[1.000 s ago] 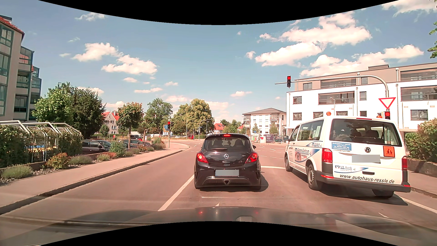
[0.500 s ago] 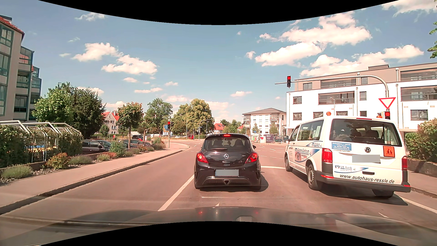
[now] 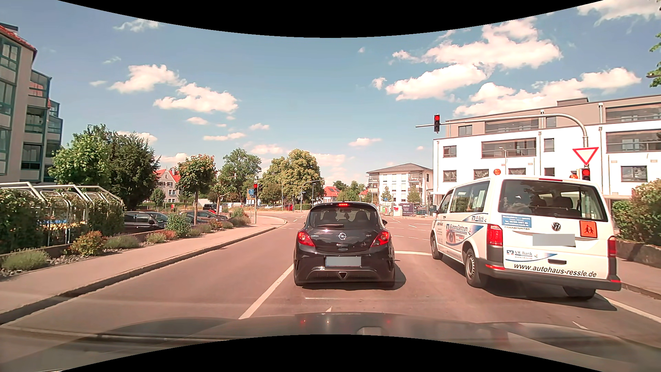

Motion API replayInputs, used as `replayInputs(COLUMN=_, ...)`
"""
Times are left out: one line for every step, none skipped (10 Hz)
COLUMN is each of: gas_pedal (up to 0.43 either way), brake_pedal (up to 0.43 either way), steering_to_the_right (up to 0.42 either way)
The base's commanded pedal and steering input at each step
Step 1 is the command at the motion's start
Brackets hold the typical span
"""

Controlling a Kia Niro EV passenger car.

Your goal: Follow the waypoints while adhering to traffic rules and regulations

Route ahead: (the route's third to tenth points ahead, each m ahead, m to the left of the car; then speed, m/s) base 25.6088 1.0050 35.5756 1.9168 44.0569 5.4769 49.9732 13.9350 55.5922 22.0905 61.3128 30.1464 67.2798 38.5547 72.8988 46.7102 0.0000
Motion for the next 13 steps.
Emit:
replayInputs(gas_pedal=0.0, brake_pedal=0.451, steering_to_the_right=0.012)
replayInputs(gas_pedal=0.0, brake_pedal=0.457, steering_to_the_right=0.012)
replayInputs(gas_pedal=0.0, brake_pedal=0.457, steering_to_the_right=0.012)
replayInputs(gas_pedal=0.0, brake_pedal=0.457, steering_to_the_right=0.012)
replayInputs(gas_pedal=0.0, brake_pedal=0.457, steering_to_the_right=0.012)
replayInputs(gas_pedal=0.0, brake_pedal=0.457, steering_to_the_right=0.012)
replayInputs(gas_pedal=0.0, brake_pedal=0.457, steering_to_the_right=0.012)
replayInputs(gas_pedal=0.0, brake_pedal=0.457, steering_to_the_right=0.012)
replayInputs(gas_pedal=0.0, brake_pedal=0.457, steering_to_the_right=0.012)
replayInputs(gas_pedal=0.0, brake_pedal=0.457, steering_to_the_right=0.012)
replayInputs(gas_pedal=0.0, brake_pedal=0.457, steering_to_the_right=0.012)
replayInputs(gas_pedal=0.0, brake_pedal=0.457, steering_to_the_right=0.012)
replayInputs(gas_pedal=0.0, brake_pedal=0.457, steering_to_the_right=0.012)
